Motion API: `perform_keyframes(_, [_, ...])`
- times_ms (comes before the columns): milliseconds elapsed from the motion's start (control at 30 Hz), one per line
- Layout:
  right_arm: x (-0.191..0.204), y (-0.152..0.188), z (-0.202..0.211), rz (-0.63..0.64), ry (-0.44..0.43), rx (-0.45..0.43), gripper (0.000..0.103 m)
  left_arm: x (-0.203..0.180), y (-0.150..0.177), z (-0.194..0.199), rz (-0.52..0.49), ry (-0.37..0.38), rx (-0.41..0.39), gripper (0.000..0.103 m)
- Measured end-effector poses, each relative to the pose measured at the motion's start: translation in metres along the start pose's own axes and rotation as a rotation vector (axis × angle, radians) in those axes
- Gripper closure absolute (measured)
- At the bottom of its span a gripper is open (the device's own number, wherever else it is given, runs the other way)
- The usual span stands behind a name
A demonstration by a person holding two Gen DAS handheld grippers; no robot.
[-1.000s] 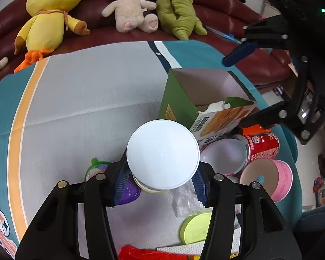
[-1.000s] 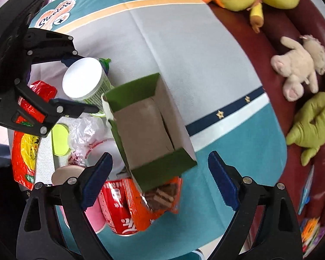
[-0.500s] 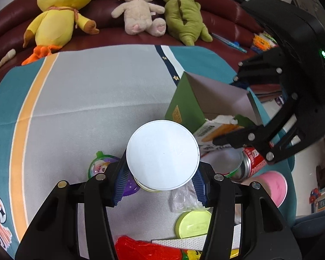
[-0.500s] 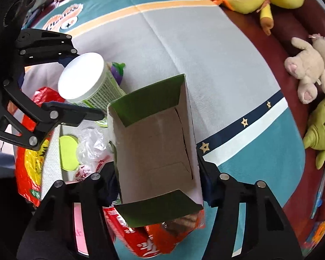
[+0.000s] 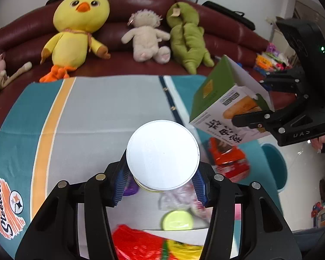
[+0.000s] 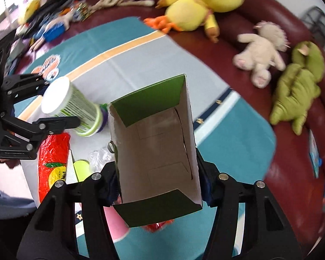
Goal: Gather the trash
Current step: 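Carry the box and jar over the bin and release both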
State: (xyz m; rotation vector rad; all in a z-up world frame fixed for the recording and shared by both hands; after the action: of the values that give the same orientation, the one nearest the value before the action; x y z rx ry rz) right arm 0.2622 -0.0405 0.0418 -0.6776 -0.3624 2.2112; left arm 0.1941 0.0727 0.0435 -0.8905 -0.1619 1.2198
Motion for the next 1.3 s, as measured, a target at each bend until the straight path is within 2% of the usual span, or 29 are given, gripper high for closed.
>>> perform_keyframes(167, [-0.04,0.041,0.035,-0.132,0.052,-0.013,0.048,-0.045,-0.008,0.006,-0.051,0.046,-0.023,0.05])
perform_keyframes(300, [-0.066,0.084,0.05,-0.24,0.087,0.006,0.047,-0.09,-0.008,-0.005,-0.1,0.1,-0.009,0.05])
perform_keyframes(500, [-0.104,0.171,0.055,-0.398,0.137,0.091,0.047,-0.162,0.002,-0.044,-0.146,0.207,0.049,0.05])
perform_keyframes(600, [-0.126,0.217,0.059,-0.489,0.162,0.12,0.047,-0.204,0.013,-0.072,-0.174,0.269,0.094,0.05])
perform_keyframes(767, [-0.163,0.294,0.062,-0.654,0.191,0.168,0.047,-0.261,0.027,-0.123,-0.217,0.332,0.182,0.05])
perform_keyframes(1033, [-0.192,0.377,0.037,-0.814,0.173,0.25,0.046,-0.326,0.053,-0.201,-0.256,0.375,0.315,0.05])
perform_keyframes(1300, [-0.207,0.421,0.004,-0.911,0.14,0.32,0.046,-0.351,0.075,-0.262,-0.262,0.368,0.426,0.049])
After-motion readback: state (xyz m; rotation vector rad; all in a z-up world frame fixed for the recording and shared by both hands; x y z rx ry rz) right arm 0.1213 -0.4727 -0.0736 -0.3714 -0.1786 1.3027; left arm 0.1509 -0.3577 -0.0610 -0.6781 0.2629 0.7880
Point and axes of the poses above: each gripper's, at about its wrist camera, not at the fingertips, and z roughly against the way its jaws point, x to its left, y to its underside, the point moved 3 cm from there along -z, roughly the way its jaws point, and after that the axes turned 15 degrees about y, right-handed, at the moved point
